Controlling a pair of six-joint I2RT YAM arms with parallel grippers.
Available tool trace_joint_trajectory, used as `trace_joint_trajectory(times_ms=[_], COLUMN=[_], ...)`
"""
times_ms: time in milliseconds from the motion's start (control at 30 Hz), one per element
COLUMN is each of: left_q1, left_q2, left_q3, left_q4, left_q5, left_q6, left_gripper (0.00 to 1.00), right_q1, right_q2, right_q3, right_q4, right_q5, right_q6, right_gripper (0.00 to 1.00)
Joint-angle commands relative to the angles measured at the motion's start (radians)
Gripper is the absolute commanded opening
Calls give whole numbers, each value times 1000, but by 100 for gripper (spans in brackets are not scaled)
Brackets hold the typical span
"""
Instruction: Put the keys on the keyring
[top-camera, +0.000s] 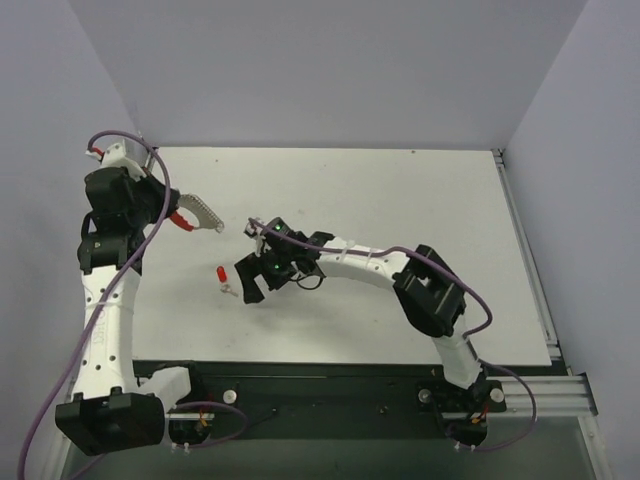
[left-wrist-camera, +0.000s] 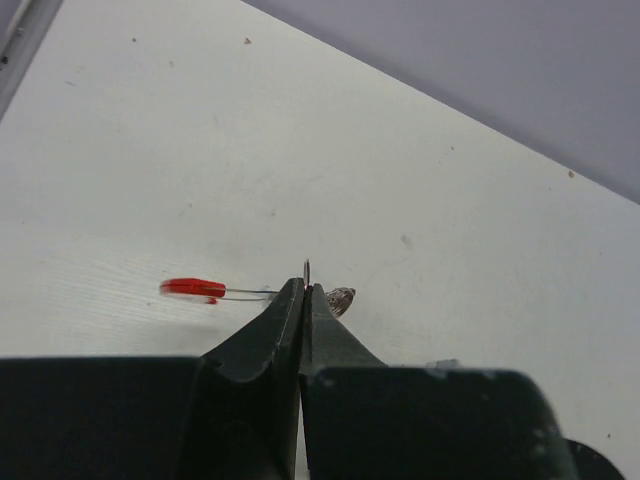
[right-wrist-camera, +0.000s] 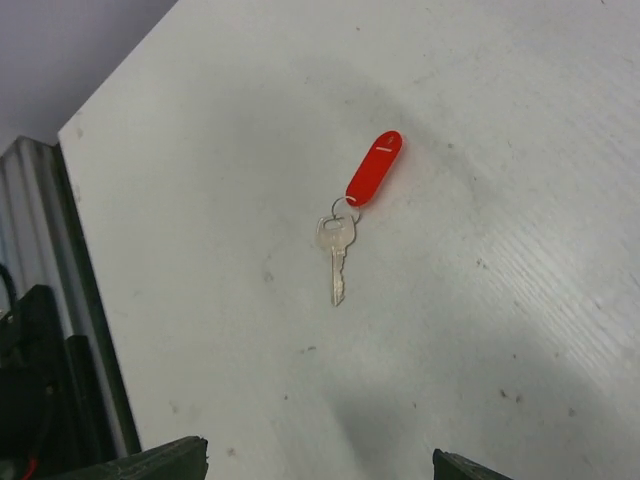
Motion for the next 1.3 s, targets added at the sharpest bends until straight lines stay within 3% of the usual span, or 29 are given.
trace_joint_trajectory(times_ms=[0, 367, 500, 600, 933, 1067, 1167, 1267], left_q1=[49, 66, 66, 64, 66, 66, 66, 64], left_q2=[3, -20, -37, -44, -60, -63, -67, -72], left_q3=[111, 165, 165, 171, 201, 206, 197, 169], left_q4=[16, 103, 119, 131, 126, 117, 123, 136], left_q5=[-91, 3, 26, 38, 46, 38, 47, 62], left_q6=[-46, -97, -101, -109, -104, -95, -97, -104], left_gripper=[0, 0, 0, 0, 0, 0, 0, 0], right_q1=[65, 144, 152, 148, 168, 169, 149, 88], right_q2=[93, 438, 542, 576, 601, 593, 544, 449], right_q3=[149, 516, 728, 781, 768, 665, 529, 401], right_q4=[-23, -64, -177, -230, -328, -360, -362, -348], right_q5=[191, 500, 605, 634, 665, 648, 667, 650], right_q6=[-42, 43, 76, 85, -6, -24, 7, 82], right_gripper=[92, 81, 67, 58, 42, 14, 0, 0])
